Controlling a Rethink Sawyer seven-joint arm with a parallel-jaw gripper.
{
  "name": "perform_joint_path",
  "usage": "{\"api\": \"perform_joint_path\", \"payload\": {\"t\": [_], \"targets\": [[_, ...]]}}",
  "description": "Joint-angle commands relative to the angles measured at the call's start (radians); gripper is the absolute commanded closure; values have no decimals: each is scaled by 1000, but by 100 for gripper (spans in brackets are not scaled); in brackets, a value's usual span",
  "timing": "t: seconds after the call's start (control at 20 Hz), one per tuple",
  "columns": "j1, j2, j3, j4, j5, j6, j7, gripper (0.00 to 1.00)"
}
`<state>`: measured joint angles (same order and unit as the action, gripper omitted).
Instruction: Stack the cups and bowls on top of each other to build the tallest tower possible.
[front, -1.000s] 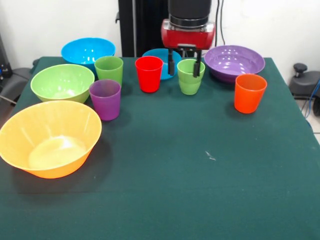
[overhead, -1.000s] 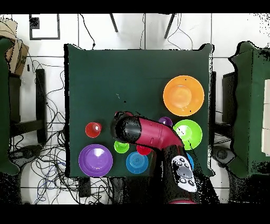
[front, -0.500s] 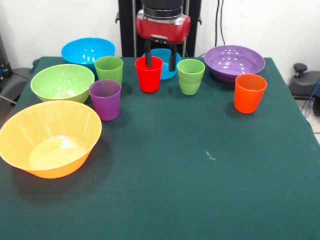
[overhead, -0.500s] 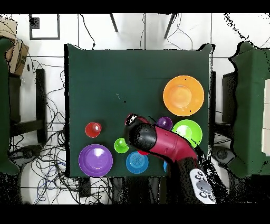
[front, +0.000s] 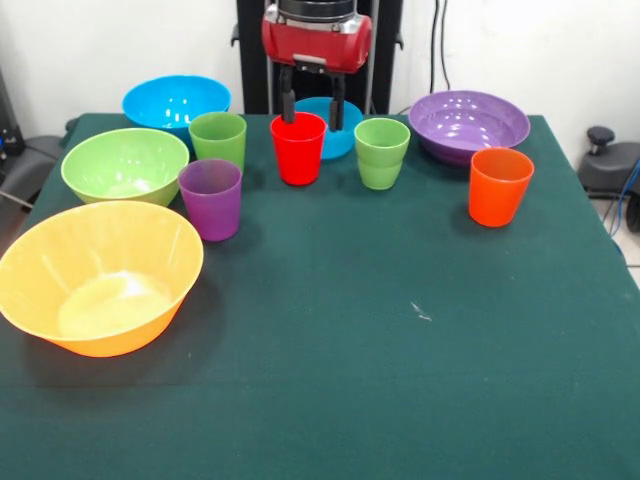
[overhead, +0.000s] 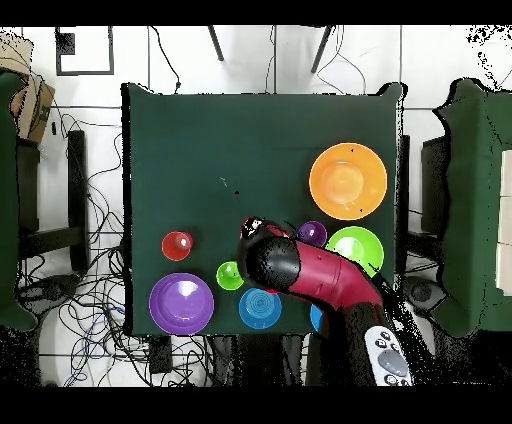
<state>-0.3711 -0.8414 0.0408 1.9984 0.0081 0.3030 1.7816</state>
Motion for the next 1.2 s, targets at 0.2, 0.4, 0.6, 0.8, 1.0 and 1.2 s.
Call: {"api": "perform_joint_path", "payload": {"t": [0.2,0.4,0.6,0.8,1.0,1.2], "targets": [[-37,21,181,67,-136,60,-88,0],[-68,47,188,61,-153,44,-70,0],[-105,60,192,43,-173,66,-81,0],[-126,33,201,62,-186,81,-77,0],[-149,32,208,82,-209,60,-67,0],[-189,41,223,109,-231,27,-59,0]]}}
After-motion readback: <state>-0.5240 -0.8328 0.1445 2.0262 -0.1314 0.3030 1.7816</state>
